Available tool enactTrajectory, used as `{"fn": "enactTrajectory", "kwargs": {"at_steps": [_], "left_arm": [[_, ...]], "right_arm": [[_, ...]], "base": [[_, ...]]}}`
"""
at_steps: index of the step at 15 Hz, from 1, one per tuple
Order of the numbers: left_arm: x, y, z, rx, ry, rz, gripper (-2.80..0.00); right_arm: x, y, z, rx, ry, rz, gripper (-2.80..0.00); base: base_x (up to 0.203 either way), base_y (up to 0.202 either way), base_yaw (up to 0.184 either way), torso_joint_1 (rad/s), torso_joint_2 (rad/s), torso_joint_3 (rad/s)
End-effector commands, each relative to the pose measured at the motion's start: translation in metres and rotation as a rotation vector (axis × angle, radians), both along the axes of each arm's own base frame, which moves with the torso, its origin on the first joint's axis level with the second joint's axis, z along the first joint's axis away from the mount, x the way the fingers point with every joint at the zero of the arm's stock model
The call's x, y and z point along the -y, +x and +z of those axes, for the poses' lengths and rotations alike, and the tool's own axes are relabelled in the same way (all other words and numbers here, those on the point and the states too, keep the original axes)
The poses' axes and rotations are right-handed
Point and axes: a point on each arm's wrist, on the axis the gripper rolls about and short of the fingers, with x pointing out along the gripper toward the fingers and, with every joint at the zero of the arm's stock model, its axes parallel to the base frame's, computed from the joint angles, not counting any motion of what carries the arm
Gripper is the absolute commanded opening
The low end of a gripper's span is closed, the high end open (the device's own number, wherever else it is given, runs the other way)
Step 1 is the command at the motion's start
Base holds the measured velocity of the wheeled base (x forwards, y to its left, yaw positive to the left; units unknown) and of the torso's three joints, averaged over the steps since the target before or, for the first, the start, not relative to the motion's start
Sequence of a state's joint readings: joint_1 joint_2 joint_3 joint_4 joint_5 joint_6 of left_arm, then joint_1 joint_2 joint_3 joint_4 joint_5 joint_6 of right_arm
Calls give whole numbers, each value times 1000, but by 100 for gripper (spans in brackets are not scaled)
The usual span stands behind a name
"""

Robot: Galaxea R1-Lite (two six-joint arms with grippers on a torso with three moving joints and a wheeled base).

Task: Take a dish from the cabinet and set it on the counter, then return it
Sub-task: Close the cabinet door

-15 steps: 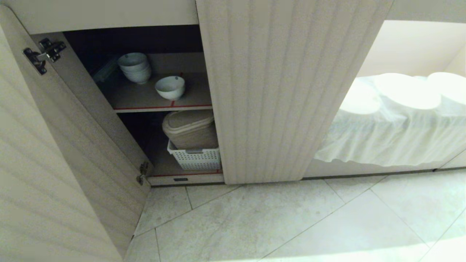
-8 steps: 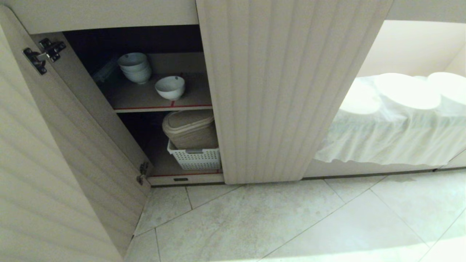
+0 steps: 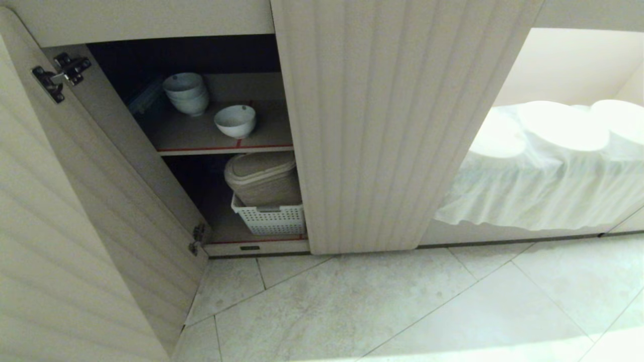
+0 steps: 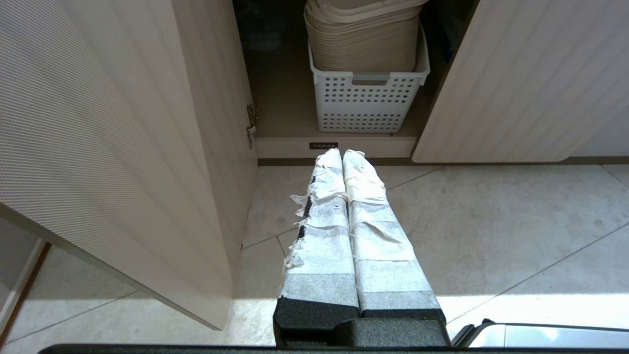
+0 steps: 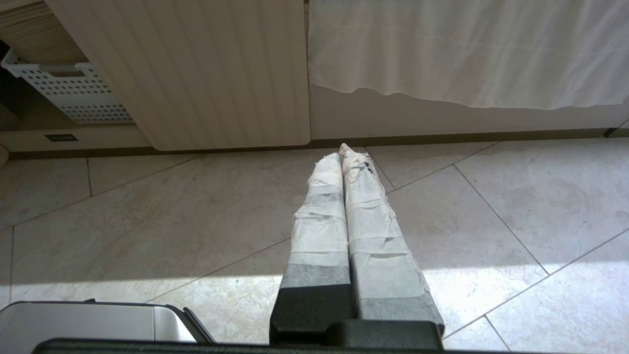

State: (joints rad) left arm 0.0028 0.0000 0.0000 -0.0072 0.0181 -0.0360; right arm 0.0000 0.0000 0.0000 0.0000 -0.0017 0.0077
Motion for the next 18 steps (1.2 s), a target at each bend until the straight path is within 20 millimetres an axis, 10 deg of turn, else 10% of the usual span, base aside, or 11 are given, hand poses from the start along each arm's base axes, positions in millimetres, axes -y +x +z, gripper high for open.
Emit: {"fn": "enactTrajectory", "kwargs": {"at_steps": [1, 18], "left_arm": [[0, 0, 0, 0, -1, 1, -280], [0, 0, 0, 0, -1, 1, -280]], "right_arm": [[0, 0, 0, 0, 0, 1, -280], [0, 0, 0, 0, 0, 2, -280]], "base": [[0, 0, 0, 0, 0, 0], [0, 0, 0, 0, 0, 0]]}}
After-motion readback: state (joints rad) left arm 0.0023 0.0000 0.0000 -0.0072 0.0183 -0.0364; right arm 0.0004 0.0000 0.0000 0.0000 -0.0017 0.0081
